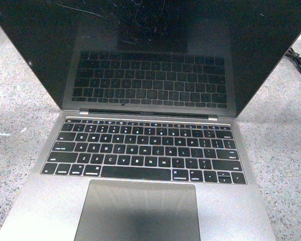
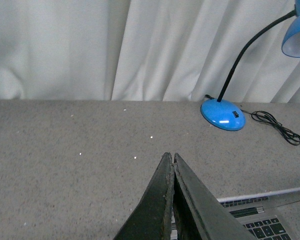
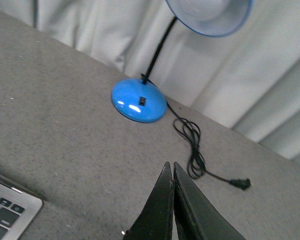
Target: Close laptop
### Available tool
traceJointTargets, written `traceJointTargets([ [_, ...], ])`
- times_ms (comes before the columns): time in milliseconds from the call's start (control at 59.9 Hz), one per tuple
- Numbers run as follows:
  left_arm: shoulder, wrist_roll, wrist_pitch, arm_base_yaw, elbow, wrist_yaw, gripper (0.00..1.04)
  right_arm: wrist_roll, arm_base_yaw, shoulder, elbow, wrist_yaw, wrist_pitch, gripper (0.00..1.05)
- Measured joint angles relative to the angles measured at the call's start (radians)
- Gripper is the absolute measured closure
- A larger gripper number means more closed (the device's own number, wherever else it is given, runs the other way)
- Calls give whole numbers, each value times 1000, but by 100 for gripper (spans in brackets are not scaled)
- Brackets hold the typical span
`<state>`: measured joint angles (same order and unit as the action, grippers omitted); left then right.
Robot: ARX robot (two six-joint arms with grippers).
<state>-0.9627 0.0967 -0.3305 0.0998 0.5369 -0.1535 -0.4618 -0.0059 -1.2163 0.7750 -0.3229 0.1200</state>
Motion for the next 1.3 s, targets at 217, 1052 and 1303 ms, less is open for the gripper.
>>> traceJointTargets([
  [217, -145, -84, 43, 41, 128, -62, 101, 0, 70, -174, 245, -153, -188, 104],
  [1052, -417, -390, 139, 295, 315, -80, 101, 157, 229, -457, 391, -345, -219, 104],
  [1303, -414, -409, 113, 309, 264, -77, 101, 219, 251, -472, 309, -367, -131, 104],
])
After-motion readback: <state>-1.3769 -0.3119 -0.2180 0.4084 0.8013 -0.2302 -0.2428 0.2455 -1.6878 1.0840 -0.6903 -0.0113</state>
